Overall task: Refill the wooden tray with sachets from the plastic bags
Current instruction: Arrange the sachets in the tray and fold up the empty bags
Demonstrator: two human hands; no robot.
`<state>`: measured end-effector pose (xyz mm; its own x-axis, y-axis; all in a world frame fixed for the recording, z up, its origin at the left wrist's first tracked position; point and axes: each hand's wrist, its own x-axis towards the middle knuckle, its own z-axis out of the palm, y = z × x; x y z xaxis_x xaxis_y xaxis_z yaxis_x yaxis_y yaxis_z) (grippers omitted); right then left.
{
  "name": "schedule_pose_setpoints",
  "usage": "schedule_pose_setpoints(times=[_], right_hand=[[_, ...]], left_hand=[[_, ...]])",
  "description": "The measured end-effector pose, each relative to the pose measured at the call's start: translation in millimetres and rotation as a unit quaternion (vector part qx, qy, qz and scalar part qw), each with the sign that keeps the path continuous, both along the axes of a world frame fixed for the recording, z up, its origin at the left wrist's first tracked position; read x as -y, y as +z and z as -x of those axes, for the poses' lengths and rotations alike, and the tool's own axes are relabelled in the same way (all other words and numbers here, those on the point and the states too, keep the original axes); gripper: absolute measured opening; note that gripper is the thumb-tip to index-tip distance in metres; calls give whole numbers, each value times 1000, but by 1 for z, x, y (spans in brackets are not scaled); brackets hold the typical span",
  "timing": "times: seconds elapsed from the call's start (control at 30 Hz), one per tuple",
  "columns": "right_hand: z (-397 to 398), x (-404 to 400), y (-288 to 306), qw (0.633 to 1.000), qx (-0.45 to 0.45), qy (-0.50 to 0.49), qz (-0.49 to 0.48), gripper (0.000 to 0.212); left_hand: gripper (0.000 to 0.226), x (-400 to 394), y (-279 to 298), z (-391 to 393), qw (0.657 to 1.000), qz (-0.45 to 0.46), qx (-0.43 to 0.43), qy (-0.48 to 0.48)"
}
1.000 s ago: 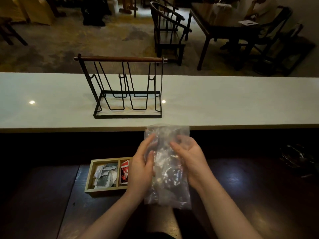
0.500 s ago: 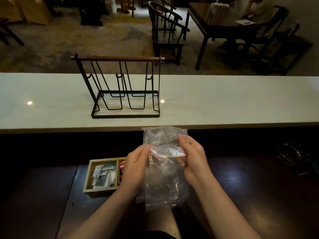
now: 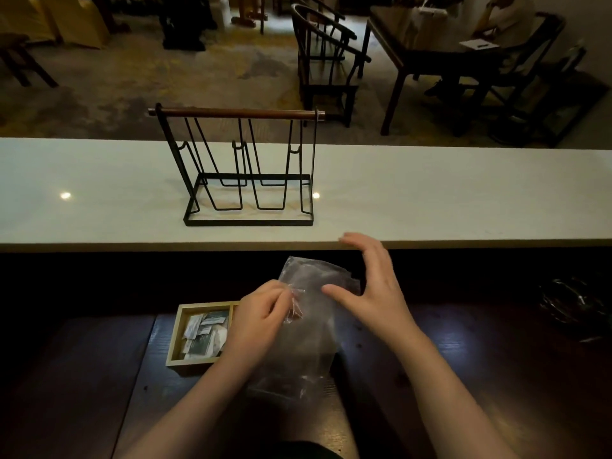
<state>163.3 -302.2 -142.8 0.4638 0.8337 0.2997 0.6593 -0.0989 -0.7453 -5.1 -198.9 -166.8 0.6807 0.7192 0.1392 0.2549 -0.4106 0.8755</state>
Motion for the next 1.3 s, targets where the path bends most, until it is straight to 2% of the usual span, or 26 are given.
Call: schedule_pose_setpoints(times=[0.07,0.17,0.3,0.5,0.57,0.67,0.7,0.77,0.8,0.87,0.9,0.93,0.97,1.03,1.07,1.1,1.13,1.17,1.2,1.3], right_hand=[[4,-9,11,998,24,64,16,35],[10,-19,15,995,-46,81,36,9],[12,-23,13,979,-187,68,54,19],[15,-29,11,967,-242,78,36,31],[15,-31,12,967,-241,76,21,29],[12,-33,14,974,-215,66,-3,29],[11,-33,15,975,-212,61,-12,30],[7,-32,15,975,-217,42,-15,30],[4,-31,15,977,-212,25,7,26],[-8,-28,11,979,-168,-14,113,24],[-14,-25,7,971,-173,-24,163,35],[-20,-20,3,955,-224,-22,194,52],[-24,-16,-2,925,-324,-6,197,67],[-22,-6,-11,814,-563,62,129,84],[-19,-2,-17,750,-648,102,85,87],[-13,1,-23,700,-698,139,58,89],[-5,4,-28,672,-717,175,49,89],[2,6,-34,674,-710,198,56,87],[11,7,-36,699,-683,198,76,81],[27,0,-36,809,-560,128,126,55]], left_hand=[[40,4,3,2,999,-13,-3,-34],[41,10,7,6,997,-27,17,-66],[45,11,8,9,996,-34,22,-75],[36,10,8,11,996,-49,16,-67],[24,12,5,13,997,-9,23,-67],[52,12,2,17,992,114,-19,-53],[47,10,1,16,988,135,-44,-65],[21,7,1,15,978,174,-67,-99],[15,6,1,16,971,203,-61,-110],[12,5,2,19,957,263,-42,-112],[12,4,1,21,953,283,-32,-104],[13,3,1,23,950,299,-21,-89],[14,2,0,25,947,312,-9,-70],[16,0,-2,27,945,325,19,-38],[17,-1,-3,27,945,325,32,-18],[19,-1,-3,27,946,321,39,6],[19,-1,-5,27,950,308,40,29],[17,-1,-6,27,957,283,37,51],[15,-1,-7,27,967,243,30,69],[8,-1,-11,29,988,120,-6,92]])
